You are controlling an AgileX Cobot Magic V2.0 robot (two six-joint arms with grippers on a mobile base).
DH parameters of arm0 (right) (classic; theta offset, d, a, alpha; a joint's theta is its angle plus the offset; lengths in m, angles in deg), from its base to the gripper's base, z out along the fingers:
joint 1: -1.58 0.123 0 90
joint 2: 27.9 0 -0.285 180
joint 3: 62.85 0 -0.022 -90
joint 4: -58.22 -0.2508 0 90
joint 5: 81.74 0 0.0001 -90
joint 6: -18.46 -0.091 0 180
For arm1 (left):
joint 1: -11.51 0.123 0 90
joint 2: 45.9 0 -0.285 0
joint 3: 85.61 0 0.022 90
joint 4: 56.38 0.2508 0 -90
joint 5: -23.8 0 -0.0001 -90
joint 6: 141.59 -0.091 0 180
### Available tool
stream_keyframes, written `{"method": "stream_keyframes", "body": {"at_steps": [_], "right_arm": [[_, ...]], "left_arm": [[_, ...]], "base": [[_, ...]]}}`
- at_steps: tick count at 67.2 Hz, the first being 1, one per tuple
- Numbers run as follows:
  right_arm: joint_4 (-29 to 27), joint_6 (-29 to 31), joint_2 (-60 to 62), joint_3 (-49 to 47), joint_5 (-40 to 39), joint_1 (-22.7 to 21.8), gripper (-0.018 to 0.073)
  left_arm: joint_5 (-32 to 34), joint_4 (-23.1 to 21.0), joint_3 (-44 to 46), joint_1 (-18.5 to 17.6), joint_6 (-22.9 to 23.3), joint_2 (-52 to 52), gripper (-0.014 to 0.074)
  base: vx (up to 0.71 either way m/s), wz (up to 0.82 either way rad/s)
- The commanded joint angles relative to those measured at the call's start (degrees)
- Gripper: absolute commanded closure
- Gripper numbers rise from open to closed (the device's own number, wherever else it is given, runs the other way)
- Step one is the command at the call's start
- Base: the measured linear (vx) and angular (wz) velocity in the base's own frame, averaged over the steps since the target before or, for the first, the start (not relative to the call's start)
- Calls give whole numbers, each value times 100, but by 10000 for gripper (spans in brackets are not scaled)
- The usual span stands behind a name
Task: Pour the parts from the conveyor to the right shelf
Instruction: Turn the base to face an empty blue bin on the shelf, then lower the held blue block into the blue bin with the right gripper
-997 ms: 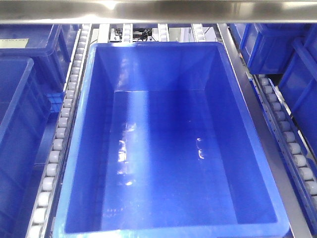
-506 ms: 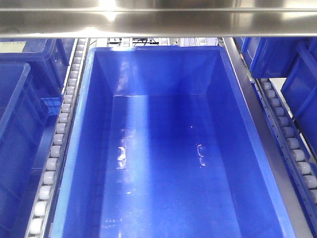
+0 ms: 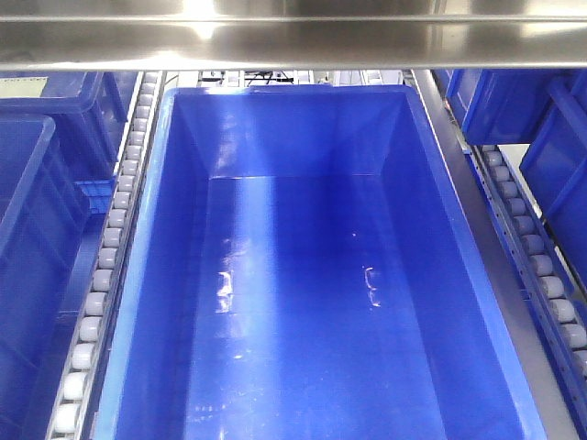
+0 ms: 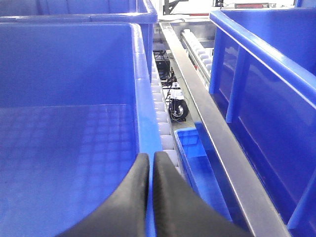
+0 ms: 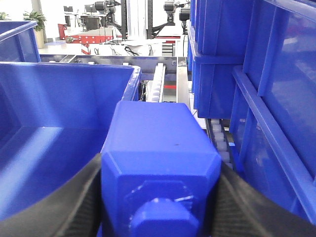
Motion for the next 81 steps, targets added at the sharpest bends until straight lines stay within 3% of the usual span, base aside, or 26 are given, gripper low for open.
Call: {"method": "stream_keyframes", "body": {"at_steps": [1, 18, 33, 63, 81], "right_arm": [[-5, 27, -88, -142, -448, 2, 564], [-38, -13, -88, -142, -465, 2, 564], [-201, -33, -633, -321, 26, 49, 564], [-175, 589, -4174, -2155, 250, 1680, 554], [-121, 648, -6769, -3871, 727, 2584, 552]], "left_arm": [[399, -5, 108, -29, 42, 25, 603], [399, -5, 108, -29, 42, 25, 603], [399, -5, 108, -29, 42, 25, 603], [399, -5, 108, -29, 42, 25, 603], [399, -5, 108, -29, 42, 25, 603]], "base": [[0, 0], [0, 0], [0, 0], [0, 0], [0, 0]]}}
